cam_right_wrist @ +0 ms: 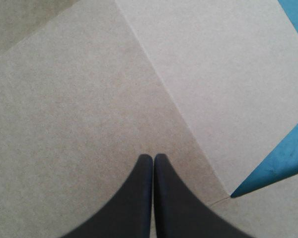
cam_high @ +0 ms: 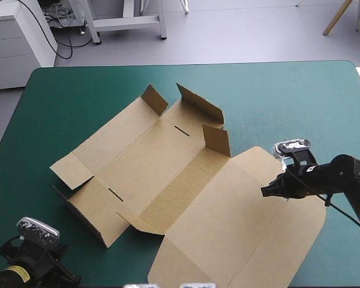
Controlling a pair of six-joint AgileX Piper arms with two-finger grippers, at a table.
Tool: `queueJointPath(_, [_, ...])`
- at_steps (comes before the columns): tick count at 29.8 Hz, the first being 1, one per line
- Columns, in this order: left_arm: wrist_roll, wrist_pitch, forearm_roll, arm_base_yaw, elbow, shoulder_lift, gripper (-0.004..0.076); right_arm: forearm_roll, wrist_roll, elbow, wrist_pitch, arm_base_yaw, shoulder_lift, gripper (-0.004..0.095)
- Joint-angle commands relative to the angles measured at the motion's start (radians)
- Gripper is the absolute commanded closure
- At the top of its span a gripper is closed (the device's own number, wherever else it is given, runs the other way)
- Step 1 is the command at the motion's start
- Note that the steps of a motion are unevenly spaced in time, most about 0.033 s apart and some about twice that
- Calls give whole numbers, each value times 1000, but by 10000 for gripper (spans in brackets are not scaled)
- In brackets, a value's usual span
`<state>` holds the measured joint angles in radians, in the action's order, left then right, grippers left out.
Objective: Fold the box
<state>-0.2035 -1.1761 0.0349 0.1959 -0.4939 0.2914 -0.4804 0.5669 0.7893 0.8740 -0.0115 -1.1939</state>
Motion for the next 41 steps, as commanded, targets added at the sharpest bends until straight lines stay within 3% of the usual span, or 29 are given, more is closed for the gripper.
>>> queueJointPath(1, [10,41,2,-1,-25,14,734,-25,4,31,-24,-3,13,922])
queueJointPath(15, [10,41,-2,-1,-25,14,734,-21,-4,46,-17,-3,13,922])
queueJointPath(22, [8,41,-4,-1,-25,14,734,79,-68,270,153,-3,13,921])
queueJointPath(29, [8,41,-6,-1,-25,14,734,81,-100,502,256,-3,13,921])
queueJointPath(41, [8,41,-6,-1,-25,14,734,79,-63,544,328,-3,13,922])
